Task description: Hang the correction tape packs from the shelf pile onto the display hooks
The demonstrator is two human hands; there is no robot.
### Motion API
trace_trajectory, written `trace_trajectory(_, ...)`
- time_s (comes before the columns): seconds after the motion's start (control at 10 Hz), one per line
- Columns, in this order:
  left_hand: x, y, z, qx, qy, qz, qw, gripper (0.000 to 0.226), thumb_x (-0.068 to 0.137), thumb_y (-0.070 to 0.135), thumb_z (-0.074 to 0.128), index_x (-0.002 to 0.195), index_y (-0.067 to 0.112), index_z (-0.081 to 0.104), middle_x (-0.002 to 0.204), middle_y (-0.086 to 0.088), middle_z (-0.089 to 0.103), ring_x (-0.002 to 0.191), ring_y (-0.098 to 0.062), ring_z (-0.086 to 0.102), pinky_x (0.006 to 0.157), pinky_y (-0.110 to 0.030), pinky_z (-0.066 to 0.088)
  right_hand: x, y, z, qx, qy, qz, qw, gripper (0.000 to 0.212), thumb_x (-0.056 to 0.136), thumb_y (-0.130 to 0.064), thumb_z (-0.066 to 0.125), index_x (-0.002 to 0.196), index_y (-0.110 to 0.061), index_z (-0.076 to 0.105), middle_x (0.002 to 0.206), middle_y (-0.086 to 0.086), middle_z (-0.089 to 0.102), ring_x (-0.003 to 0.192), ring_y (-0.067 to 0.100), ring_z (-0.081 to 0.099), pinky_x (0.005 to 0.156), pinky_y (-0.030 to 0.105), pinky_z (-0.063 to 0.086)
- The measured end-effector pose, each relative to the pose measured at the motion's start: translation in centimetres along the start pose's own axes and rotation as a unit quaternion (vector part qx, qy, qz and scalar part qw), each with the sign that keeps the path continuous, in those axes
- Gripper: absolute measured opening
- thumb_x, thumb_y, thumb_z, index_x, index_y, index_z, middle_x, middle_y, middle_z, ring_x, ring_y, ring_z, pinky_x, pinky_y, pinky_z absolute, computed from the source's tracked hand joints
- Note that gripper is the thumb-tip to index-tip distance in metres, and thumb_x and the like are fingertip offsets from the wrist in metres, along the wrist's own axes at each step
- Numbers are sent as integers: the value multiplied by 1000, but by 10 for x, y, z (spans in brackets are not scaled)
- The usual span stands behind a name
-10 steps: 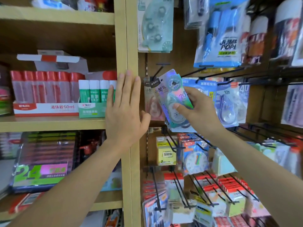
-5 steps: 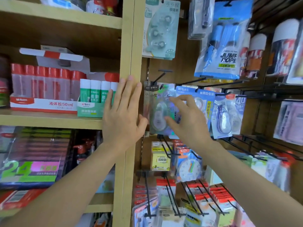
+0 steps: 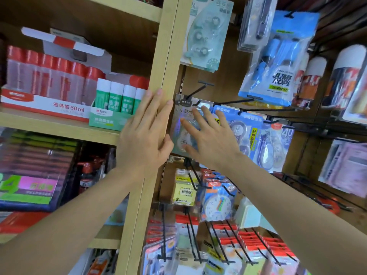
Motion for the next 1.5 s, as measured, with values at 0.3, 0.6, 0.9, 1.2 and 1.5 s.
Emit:
trace_trajectory(0.3,-5,0,0,-3,1,-3,1000,68,88,23,62,152,12,43,165,-7,27,155,-22,19,107,-41,47,33,-3,22,-84,-98,-38,991,76,93,-68,27,156,-28,19,163,12,20,149,36,18,117,62,8)
trace_trajectory(0.6,-5,1,0,-8,-8,3,1000,67,89,23,60,152,12,42,165,-7,27,155,-22,18,105,-42,48,52,-3,36,-112,-164,-32,980,82,89,-76,24,157,-33,10,166,9,12,150,35,16,115,63,9)
trace_trajectory(0.9,-4,0,-3,-7,-26,9,1000,66,90,23,58,153,11,41,166,-8,25,156,-23,16,102,-44,48,26,-6,3,2,-52,-51,997,49,86,-43,49,118,-9,63,106,12,70,104,35,61,93,45,42)
trace_trajectory(1.2,-7,0,-5,-4,-43,1,999,66,93,26,56,155,15,37,167,-6,21,156,-23,12,116,-43,28,-62,12,-63,160,22,-53,985,31,87,-24,56,112,-11,69,116,5,70,106,29,61,91,38,48)
trace_trajectory(1.5,0,38,-38,-81,-97,-31,991,48,84,35,55,130,21,60,122,-5,68,118,-30,57,100,-44,37,-140,84,-68,305,-67,224,923,35,90,-25,68,124,-18,66,123,-1,68,102,21,66,87,26,45)
Point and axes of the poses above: each hand's wrist, its own x-axis towards the middle knuckle, its own z-axis out of the palm, y = z × x, the point moved 3 cm from there along x, towards the middle knuckle
